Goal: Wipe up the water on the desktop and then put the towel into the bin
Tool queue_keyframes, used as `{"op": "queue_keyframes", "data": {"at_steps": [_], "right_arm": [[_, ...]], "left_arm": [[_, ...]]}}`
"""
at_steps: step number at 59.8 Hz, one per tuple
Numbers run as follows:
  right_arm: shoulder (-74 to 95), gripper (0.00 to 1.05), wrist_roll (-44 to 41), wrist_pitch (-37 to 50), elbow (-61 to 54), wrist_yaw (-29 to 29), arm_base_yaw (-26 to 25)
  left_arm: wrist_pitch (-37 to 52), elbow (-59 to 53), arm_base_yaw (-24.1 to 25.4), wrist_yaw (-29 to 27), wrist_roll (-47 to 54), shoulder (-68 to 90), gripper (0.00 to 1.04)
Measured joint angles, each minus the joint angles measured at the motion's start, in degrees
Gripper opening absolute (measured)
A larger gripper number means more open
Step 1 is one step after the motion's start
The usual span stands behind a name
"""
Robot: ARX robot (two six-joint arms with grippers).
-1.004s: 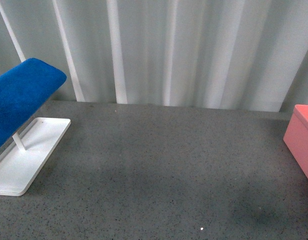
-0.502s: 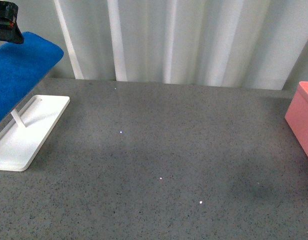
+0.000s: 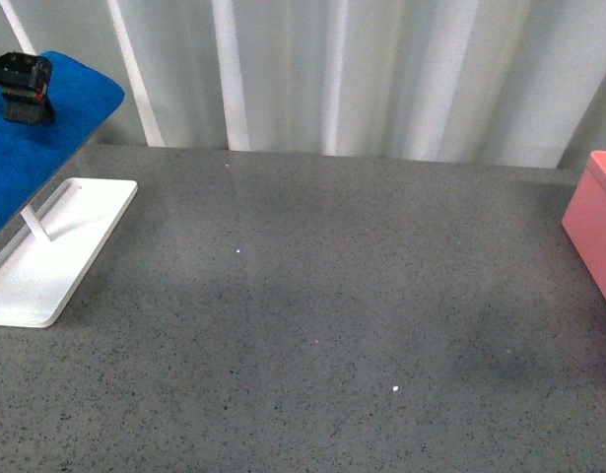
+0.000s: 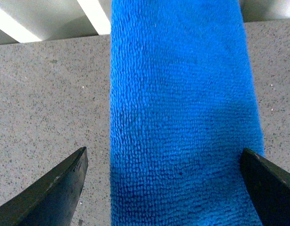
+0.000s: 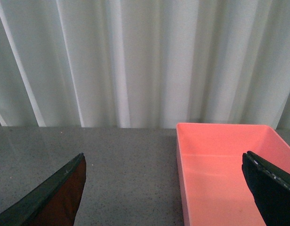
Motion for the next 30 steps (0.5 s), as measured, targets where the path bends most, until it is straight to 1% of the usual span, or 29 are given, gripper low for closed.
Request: {"op": "queue_keyframes", "data": {"at_steps": [13,18,25,30], "right_arm": [[0.0,0.98,0.0,0.0,0.0,-0.02,0.0],[0.0,0.98,0.0,0.0,0.0,0.0,0.0],[0.0,0.98,0.0,0.0,0.0,0.0,0.0],[0.0,0.98,0.0,0.0,0.0,0.0,0.0]], "left_arm": [[1.16,-1.66,0.22,-0.17,-0.24,0.52,0.98],[1.77,-2.16,0.44,-0.13,-0.31,0.52,0.83],[2.69,-3.23,0.66,0.28,-0.74,0.5,0.65],[3.52,-4.26,0.81,1.73,-1.6,0.0,0.47]]}}
